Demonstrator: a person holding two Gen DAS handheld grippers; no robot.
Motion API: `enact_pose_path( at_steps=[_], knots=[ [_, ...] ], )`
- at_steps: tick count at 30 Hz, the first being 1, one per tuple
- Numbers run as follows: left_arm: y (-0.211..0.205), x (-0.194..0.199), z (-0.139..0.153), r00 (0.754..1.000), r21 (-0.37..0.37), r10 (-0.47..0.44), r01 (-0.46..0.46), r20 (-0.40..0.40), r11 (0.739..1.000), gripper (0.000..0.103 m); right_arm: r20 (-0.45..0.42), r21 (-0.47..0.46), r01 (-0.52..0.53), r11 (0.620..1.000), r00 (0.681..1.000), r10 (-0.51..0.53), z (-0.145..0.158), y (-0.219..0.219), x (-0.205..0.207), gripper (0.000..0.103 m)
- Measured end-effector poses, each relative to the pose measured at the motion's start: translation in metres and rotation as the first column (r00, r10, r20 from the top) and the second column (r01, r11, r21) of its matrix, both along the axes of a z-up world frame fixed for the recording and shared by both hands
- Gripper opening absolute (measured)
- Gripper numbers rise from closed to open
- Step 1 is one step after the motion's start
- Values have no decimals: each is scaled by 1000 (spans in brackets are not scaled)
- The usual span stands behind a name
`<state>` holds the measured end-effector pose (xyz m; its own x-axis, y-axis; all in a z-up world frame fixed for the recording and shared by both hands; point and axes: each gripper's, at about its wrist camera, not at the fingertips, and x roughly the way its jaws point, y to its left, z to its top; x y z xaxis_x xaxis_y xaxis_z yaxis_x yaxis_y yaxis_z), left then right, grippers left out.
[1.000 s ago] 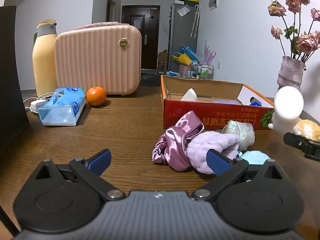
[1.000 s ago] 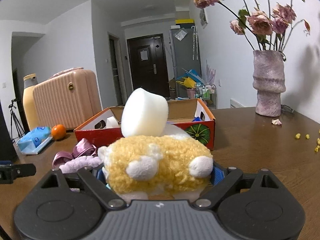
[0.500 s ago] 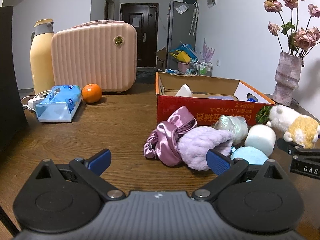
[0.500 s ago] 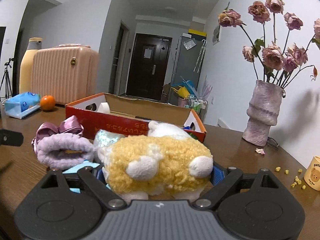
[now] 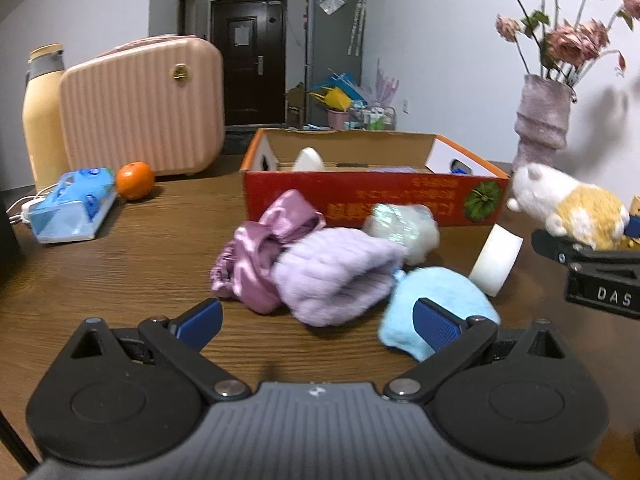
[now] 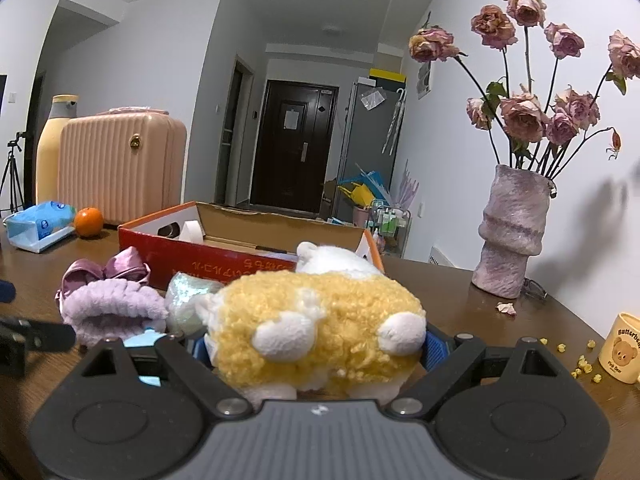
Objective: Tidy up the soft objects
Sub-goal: 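Reach the left tool to the light blue plush and grasp it while the right tool holds the sheep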
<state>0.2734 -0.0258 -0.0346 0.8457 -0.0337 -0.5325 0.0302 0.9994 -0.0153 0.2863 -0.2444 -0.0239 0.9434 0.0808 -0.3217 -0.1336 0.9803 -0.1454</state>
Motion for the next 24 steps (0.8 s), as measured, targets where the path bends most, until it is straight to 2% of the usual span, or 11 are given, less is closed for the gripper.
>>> enact_pose_path(
  at_steps=[16, 24],
  knots=[
    [-62, 16, -13, 995, 22, -75, 76, -62, 997, 103, 23, 14, 17, 1000, 1000, -17, 5, -39, -1, 92],
    [-78, 32, -22, 989, 10, -84, 86, -119, 996, 103, 20, 14, 34, 999, 999, -35, 4, -51, 1, 93]
  ],
)
